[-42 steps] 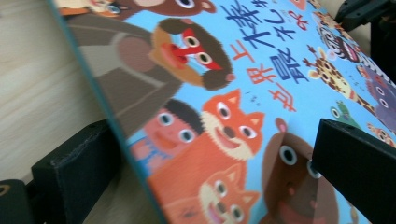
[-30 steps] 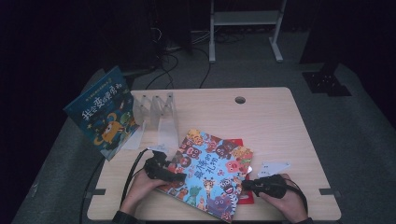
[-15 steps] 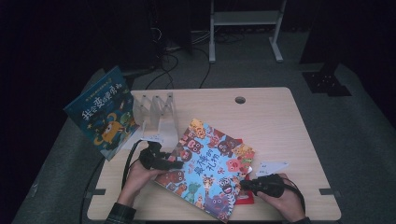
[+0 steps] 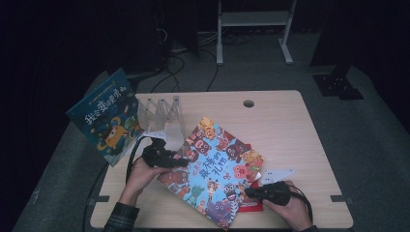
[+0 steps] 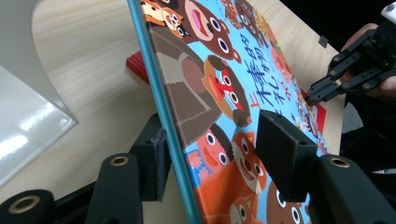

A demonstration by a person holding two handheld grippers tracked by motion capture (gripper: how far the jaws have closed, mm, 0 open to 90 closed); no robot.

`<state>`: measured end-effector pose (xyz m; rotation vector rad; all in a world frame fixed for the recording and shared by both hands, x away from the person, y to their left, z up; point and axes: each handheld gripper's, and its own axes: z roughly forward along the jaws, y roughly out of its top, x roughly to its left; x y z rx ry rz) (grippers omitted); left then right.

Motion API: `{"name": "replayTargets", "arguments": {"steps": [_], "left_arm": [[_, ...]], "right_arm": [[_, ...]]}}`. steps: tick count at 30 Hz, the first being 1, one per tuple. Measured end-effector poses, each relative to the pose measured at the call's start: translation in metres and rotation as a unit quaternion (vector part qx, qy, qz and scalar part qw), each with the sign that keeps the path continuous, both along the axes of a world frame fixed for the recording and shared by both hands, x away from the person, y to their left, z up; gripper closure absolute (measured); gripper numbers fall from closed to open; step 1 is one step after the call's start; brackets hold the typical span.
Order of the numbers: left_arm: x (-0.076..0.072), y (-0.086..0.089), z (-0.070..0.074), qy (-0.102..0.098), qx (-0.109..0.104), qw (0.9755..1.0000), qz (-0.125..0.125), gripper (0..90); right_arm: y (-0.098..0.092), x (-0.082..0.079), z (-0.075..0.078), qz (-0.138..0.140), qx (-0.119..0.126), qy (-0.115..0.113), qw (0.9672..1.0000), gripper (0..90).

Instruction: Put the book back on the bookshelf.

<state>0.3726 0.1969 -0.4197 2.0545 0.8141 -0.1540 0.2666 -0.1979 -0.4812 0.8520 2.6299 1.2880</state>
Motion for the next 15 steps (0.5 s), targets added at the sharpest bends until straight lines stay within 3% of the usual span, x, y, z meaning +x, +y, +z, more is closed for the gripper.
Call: {"name": "replayTargets", "arguments": {"steps": [5,15], "left_arm": [[0.004,0.0,0.01,0.001,0.001,1.0,-0.007,48.9],[0.008,-0.002,0.028,0.022,-0.001,0.9995,-0.021,55.2]], "right_arm": [[0.005,0.001,0.0,-0.001,-0.002,-0.004,1.0,87.6],[0.008,0.001,-0.001,-0.002,-0.003,-0.011,0.9999,87.6]]}}
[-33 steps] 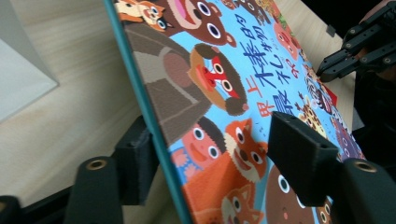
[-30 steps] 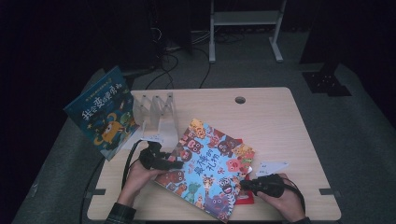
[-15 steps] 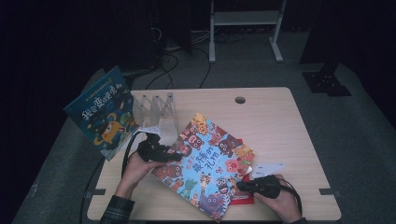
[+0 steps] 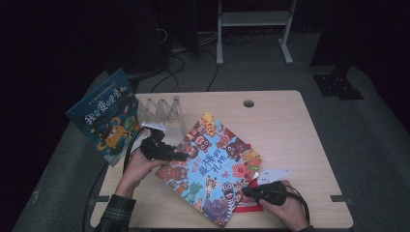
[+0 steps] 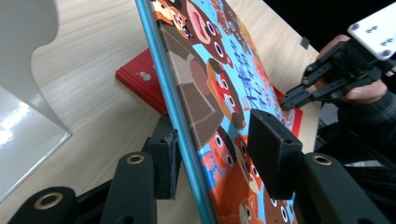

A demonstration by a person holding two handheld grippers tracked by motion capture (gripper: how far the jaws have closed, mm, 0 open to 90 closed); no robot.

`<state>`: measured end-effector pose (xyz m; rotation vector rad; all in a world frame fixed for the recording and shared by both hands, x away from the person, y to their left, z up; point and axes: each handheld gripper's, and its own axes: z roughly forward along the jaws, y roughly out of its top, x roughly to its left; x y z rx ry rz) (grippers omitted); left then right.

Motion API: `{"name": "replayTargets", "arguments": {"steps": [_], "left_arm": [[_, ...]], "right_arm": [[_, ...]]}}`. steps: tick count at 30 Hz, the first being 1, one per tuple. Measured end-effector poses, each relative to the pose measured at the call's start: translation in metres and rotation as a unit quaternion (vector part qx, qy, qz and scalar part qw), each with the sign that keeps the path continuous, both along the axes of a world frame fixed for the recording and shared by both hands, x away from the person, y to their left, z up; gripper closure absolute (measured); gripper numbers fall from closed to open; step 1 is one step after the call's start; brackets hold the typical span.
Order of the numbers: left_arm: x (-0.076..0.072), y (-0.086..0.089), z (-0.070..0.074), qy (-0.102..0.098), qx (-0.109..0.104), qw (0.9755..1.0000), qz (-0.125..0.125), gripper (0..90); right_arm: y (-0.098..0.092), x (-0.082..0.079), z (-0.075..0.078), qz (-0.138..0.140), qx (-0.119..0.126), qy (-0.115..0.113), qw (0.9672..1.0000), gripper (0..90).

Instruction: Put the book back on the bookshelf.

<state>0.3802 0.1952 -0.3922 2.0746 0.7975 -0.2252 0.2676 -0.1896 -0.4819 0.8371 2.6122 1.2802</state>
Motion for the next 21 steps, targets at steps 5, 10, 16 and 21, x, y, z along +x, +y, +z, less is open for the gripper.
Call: {"name": "replayTargets", "arguments": {"steps": [5,10,16,21], "left_arm": [[0.001,-0.004,0.001,0.011,-0.013,0.9998,-0.01,56.6],[0.002,-0.008,0.005,0.021,-0.026,0.9989,-0.032,61.3],[0.003,-0.011,0.02,0.028,-0.022,0.9982,-0.049,66.0],[0.005,-0.015,0.035,0.04,-0.021,0.9977,-0.051,70.8]], "right_arm": [[0.0,0.0,-0.001,-0.001,0.002,-0.001,1.0,87.6],[0.003,-0.001,-0.001,-0.001,0.003,-0.001,1.0,87.6],[0.01,-0.003,-0.002,0.015,0.008,0.004,0.9998,88.1],[0.013,-0.002,-0.003,0.026,0.013,0.007,0.9996,84.7]]}}
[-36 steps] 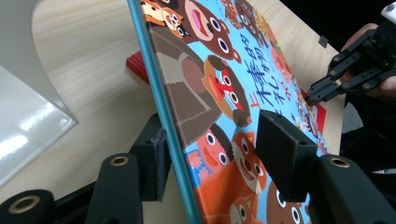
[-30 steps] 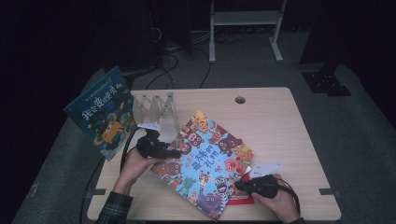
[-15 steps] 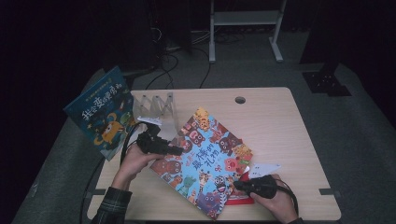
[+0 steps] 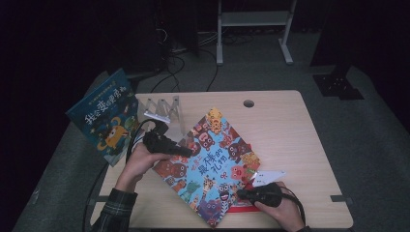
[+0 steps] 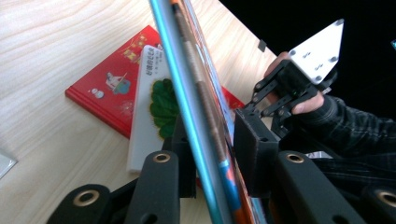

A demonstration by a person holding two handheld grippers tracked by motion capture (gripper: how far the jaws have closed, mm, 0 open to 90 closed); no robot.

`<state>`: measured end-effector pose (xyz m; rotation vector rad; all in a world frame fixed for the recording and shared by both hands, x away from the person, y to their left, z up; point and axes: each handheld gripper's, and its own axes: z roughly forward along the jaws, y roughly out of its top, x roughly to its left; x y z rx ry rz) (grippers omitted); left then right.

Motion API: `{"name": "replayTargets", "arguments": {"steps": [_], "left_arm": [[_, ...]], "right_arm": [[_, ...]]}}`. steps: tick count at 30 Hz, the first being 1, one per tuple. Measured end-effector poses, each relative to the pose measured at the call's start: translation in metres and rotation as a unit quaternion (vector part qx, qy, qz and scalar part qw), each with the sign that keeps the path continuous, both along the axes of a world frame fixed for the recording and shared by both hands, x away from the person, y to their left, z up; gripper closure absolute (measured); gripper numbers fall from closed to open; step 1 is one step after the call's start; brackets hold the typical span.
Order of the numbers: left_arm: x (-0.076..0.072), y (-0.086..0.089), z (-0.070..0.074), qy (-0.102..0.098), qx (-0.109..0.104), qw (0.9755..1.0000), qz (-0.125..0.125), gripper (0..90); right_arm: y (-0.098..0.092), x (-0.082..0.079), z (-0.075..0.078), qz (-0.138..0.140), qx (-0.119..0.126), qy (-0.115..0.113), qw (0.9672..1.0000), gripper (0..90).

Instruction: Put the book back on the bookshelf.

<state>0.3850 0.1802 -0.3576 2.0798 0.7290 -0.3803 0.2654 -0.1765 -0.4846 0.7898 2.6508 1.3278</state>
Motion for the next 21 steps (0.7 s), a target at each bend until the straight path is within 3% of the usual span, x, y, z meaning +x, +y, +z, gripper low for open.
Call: {"name": "replayTargets", "arguments": {"steps": [6,12,15,18,21], "left_arm": [[0.001,-0.003,0.02,0.006,0.009,0.9999,-0.011,75.4],[-0.001,-0.011,0.037,-0.006,0.039,0.9986,-0.036,76.5],[-0.004,-0.015,0.043,-0.012,0.049,0.9977,-0.046,77.0],[-0.007,-0.019,0.051,-0.016,0.06,0.9968,-0.051,77.3],[-0.011,-0.023,0.058,-0.023,0.072,0.9953,-0.06,77.6]], "right_arm": [[0.001,0.002,-0.002,0.004,0.005,0.004,1.0,75.2],[-0.017,0.007,0.008,-0.027,0.036,-0.019,0.9988,66.9],[-0.034,0.014,0.014,-0.062,0.054,-0.037,0.9959,58.1],[-0.045,0.019,0.017,-0.1,0.052,-0.052,0.9923,47.1],[-0.057,0.026,0.02,-0.139,0.058,-0.07,0.9862,42.1]]}}
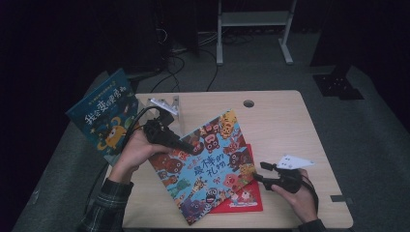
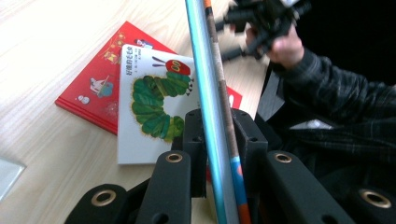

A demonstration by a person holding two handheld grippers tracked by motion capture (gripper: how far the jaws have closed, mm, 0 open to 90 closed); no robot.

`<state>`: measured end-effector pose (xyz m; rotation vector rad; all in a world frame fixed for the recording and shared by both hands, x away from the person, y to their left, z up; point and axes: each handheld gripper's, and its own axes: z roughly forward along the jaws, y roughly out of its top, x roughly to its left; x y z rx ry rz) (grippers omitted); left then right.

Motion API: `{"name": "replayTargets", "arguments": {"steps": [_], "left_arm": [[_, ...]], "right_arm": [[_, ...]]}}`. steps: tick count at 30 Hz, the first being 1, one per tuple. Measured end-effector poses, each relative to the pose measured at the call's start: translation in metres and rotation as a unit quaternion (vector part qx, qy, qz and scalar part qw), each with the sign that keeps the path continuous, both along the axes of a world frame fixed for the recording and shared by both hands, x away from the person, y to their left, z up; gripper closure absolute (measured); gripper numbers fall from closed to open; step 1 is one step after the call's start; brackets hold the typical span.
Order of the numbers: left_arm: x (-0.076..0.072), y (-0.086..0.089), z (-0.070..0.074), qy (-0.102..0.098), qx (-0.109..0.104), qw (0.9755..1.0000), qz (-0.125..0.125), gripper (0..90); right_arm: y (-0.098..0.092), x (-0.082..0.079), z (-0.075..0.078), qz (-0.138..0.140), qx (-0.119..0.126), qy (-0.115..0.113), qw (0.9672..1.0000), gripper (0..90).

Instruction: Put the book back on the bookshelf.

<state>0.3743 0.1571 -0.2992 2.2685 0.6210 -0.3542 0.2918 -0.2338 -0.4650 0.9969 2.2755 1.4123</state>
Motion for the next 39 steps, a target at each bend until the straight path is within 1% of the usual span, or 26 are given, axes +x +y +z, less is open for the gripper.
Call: {"name": "replayTargets", "arguments": {"steps": [3,4,6,8,9,10,12,13,14,15,16,17,19,21,25,26,28,29,30,32,33,35,36,38,39], "left_arm": [[-0.005,-0.004,0.009,-0.013,0.017,0.9997,-0.009,77.8],[-0.007,-0.005,0.011,-0.017,0.02,0.9996,-0.01,77.9],[-0.011,-0.007,0.016,-0.025,0.027,0.9993,-0.01,78.0],[-0.013,-0.007,0.022,-0.035,0.031,0.9988,-0.012,77.9],[-0.015,-0.007,0.024,-0.042,0.034,0.9985,-0.012,77.9],[-0.016,-0.007,0.027,-0.042,0.035,0.9984,-0.012,77.9],[-0.017,-0.005,0.032,-0.047,0.039,0.9981,-0.01,77.9],[-0.018,-0.004,0.035,-0.051,0.042,0.9978,-0.008,77.8],[-0.018,-0.003,0.037,-0.051,0.044,0.9977,-0.007,77.9],[-0.019,-0.002,0.04,-0.056,0.048,0.9972,-0.005,77.8],[-0.02,-0.001,0.043,-0.061,0.051,0.9968,-0.003,77.8],[-0.022,0.001,0.046,-0.067,0.055,0.9963,0.0,77.7],[-0.023,0.004,0.051,-0.073,0.059,0.9955,0.009,77.5],[-0.024,0.008,0.055,-0.08,0.069,0.9942,0.017,77.4],[-0.023,0.021,0.061,-0.08,0.073,0.9934,0.037,77.4],[-0.024,0.023,0.062,-0.081,0.073,0.9933,0.038,77.5],[-0.024,0.03,0.065,-0.081,0.07,0.9934,0.042,77.6],[-0.025,0.033,0.066,-0.08,0.069,0.9934,0.044,77.6],[-0.025,0.035,0.067,-0.08,0.069,0.9933,0.045,77.7],[-0.024,0.041,0.068,-0.079,0.07,0.993,0.052,77.7],[-0.024,0.045,0.069,-0.078,0.071,0.9928,0.057,77.7],[-0.024,0.051,0.07,-0.077,0.071,0.9923,0.065,77.6],[-0.024,0.054,0.07,-0.079,0.073,0.992,0.068,77.6],[-0.024,0.061,0.071,-0.08,0.074,0.9909,0.079,77.6],[-0.024,0.066,0.071,-0.078,0.075,0.9903,0.087,77.6]], "right_arm": [[-0.012,0.01,0.001,-0.046,-0.007,-0.012,0.9989,40.4],[-0.016,0.013,0.001,-0.069,-0.007,-0.013,0.9975,39.7],[-0.022,0.019,-0.001,-0.096,-0.008,-0.013,0.9952,39.2],[-0.028,0.026,-0.003,-0.129,-0.026,-0.007,0.9912,38.0],[-0.031,0.03,-0.005,-0.141,-0.029,-0.006,0.9896,37.9],[-0.033,0.034,-0.006,-0.152,-0.035,-0.003,0.9878,37.8],[-0.038,0.042,-0.009,-0.176,-0.049,0.003,0.9832,36.3],[-0.04,0.046,-0.011,-0.183,-0.05,0.006,0.9819,36.3],[-0.043,0.05,-0.013,-0.195,-0.058,0.011,0.9791,36.2],[-0.044,0.053,-0.014,-0.203,-0.063,0.008,0.977,36.2],[-0.046,0.057,-0.016,-0.214,-0.064,0.003,0.9748,36.1],[-0.047,0.059,-0.018,-0.219,-0.062,0.003,0.9738,36.1],[-0.049,0.065,-0.022,-0.23,-0.074,0.007,0.9703,34.5],[-0.051,0.07,-0.024,-0.238,-0.083,0.008,0.9677,34.3],[-0.053,0.079,-0.026,-0.253,-0.095,0.001,0.9629,32.6],[-0.054,0.081,-0.028,-0.258,-0.095,-0.004,0.9613,32.6],[-0.055,0.083,-0.031,-0.264,-0.094,-0.005,0.9599,31.7],[-0.055,0.085,-0.034,-0.265,-0.096,-0.004,0.9595,31.0],[-0.055,0.086,-0.034,-0.266,-0.098,0.003,0.9589,30.8],[-0.056,0.086,-0.033,-0.268,-0.097,-0.002,0.9586,30.8],[-0.056,0.087,-0.034,-0.269,-0.098,0.0,0.9581,29.9],[-0.056,0.09,-0.035,-0.261,-0.114,0.022,0.9582,27.2],[-0.056,0.092,-0.036,-0.256,-0.128,0.035,0.9574,25.5],[-0.057,0.094,-0.037,-0.251,-0.115,0.051,0.9598,24.1],[-0.059,0.095,-0.037,-0.252,-0.108,0.06,0.9598,23.8]]}}
